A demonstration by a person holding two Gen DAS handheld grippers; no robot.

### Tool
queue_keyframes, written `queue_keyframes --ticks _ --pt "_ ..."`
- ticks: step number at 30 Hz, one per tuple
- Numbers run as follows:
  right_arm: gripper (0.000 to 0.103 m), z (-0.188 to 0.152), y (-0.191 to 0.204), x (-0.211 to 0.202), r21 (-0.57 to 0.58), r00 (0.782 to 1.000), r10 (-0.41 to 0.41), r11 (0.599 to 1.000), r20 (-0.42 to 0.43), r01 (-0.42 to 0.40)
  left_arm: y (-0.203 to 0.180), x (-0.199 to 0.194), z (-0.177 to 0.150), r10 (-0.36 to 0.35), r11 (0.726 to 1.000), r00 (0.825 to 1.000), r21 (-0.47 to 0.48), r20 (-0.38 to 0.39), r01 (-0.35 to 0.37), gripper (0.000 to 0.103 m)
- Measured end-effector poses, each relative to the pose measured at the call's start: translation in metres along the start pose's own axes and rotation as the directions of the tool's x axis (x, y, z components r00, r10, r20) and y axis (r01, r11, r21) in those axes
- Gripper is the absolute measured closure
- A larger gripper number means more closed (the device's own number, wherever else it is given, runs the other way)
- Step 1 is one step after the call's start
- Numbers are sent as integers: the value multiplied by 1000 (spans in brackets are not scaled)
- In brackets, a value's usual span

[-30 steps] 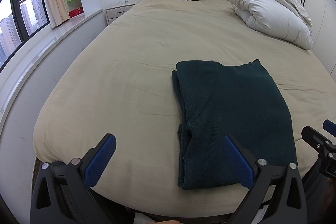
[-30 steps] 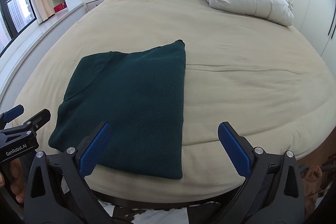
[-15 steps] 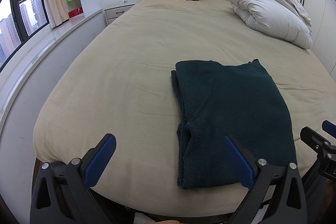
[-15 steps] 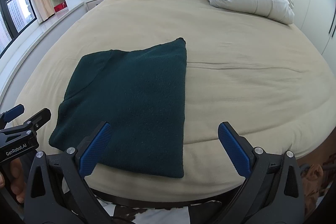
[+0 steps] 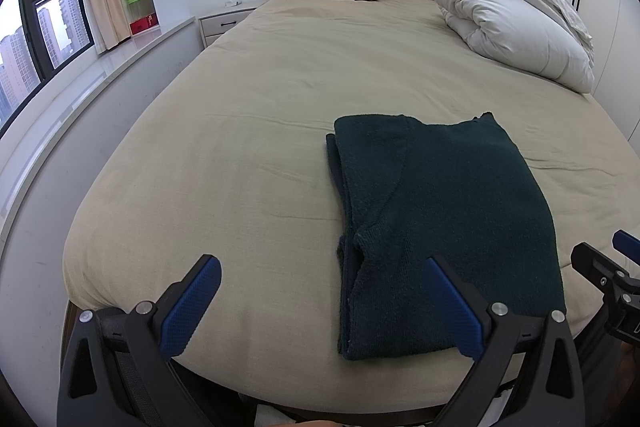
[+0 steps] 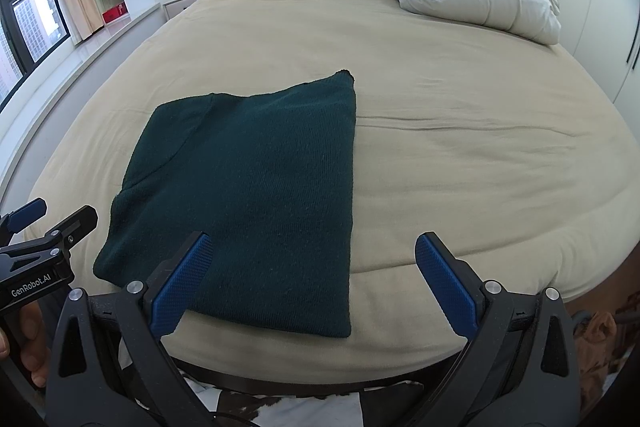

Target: Fold small clothes

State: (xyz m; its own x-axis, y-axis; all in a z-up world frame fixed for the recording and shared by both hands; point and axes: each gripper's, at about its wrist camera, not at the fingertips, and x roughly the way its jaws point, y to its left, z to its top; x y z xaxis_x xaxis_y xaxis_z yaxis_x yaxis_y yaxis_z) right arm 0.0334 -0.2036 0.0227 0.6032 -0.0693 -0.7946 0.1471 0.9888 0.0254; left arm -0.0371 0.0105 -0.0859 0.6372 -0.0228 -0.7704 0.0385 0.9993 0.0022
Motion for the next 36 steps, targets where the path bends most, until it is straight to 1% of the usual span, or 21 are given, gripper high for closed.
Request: queue_keyframes --ticks 36 --pt "0 -2 1 2 0 1000 6 1000 -8 -6 10 4 2 -14 1000 1000 9 -11 14 0"
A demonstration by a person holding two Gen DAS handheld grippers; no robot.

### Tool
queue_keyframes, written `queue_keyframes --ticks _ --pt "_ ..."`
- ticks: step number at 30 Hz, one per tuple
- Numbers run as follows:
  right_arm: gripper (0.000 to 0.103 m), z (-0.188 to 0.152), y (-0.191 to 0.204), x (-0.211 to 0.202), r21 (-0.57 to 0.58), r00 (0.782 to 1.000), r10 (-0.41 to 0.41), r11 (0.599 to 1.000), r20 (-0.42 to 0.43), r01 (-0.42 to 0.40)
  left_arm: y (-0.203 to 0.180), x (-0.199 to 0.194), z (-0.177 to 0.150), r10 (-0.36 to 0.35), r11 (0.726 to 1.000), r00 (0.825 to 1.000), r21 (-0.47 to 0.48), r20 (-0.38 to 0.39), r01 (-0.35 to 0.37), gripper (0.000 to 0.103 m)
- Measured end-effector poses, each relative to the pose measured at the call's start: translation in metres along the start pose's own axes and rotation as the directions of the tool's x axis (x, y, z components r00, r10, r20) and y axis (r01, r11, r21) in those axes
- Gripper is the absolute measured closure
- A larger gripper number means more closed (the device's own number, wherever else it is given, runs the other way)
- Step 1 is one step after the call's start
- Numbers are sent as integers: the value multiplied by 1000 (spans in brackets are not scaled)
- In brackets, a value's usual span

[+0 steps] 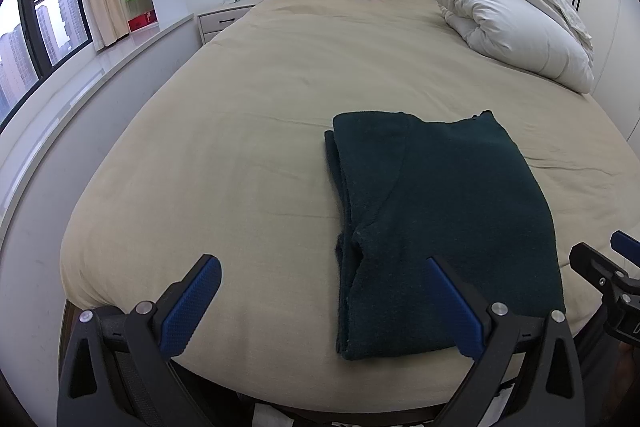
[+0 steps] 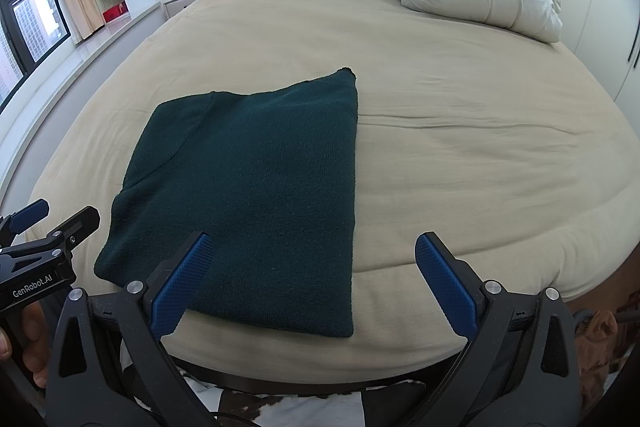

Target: Fold small clothes

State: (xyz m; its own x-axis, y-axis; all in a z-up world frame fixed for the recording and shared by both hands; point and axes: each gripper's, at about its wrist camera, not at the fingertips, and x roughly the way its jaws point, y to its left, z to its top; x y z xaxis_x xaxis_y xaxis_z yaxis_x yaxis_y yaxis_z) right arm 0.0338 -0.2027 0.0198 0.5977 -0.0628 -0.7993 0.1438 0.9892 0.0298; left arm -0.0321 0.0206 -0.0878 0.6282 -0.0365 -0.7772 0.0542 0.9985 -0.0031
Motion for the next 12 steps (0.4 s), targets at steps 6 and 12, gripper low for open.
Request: queue_keyframes --ticks 6,12 --pt "0 1 0 0 -1 1000 1 1000 -1 -1 1 1 0 -2 1000 1000 1 2 2 0" --pt "0 0 0 1 0 1000 2 1000 -2 -2 0 -1 0 -1 1000 1000 3 9 1 0"
